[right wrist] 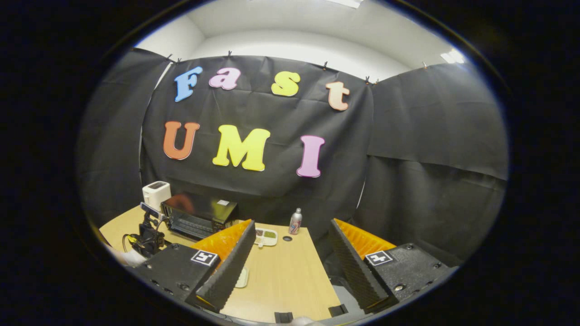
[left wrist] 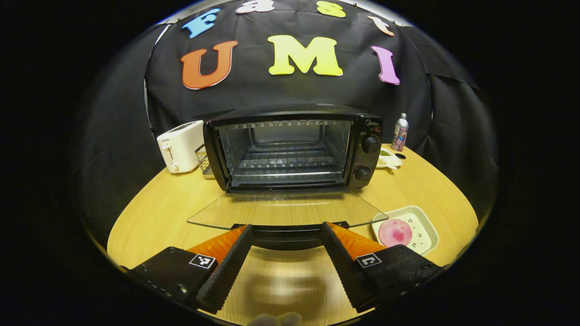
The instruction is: Open the electric oven with the left hand, put the food in, and close the electric oven.
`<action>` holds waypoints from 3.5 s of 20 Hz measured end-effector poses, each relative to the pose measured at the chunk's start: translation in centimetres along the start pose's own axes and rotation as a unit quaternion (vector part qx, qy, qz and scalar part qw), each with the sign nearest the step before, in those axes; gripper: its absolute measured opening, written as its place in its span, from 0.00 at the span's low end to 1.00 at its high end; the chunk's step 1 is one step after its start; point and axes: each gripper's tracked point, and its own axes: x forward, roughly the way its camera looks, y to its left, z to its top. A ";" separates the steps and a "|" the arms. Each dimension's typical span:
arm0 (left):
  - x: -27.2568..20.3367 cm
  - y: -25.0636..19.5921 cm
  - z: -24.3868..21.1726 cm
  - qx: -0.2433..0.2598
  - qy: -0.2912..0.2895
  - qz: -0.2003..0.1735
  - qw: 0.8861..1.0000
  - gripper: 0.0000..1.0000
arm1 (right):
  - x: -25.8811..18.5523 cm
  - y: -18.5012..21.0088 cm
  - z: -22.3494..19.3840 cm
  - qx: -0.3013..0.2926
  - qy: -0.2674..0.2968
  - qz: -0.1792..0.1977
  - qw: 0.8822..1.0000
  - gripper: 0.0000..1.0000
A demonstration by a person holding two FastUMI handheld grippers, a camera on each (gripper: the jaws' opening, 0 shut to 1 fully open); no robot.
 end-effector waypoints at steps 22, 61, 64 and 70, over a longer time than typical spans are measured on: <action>-8.8 2.7 4.3 -0.025 -0.065 0.018 0.997 0.96 | 7.2 3.8 -11.9 0.003 0.124 0.075 0.989 1.00; -23.1 2.1 15.4 -0.038 -0.213 0.076 0.973 0.96 | 23.3 15.7 -39.0 0.080 0.567 0.177 0.800 0.05; -22.7 3.1 15.0 -0.026 -0.210 0.069 0.975 0.96 | 22.5 16.0 -38.8 0.149 0.595 0.203 0.763 0.01; -22.5 4.1 14.8 -0.017 -0.200 0.055 0.978 0.96 | 22.2 16.1 -38.7 0.265 0.573 0.234 0.739 0.01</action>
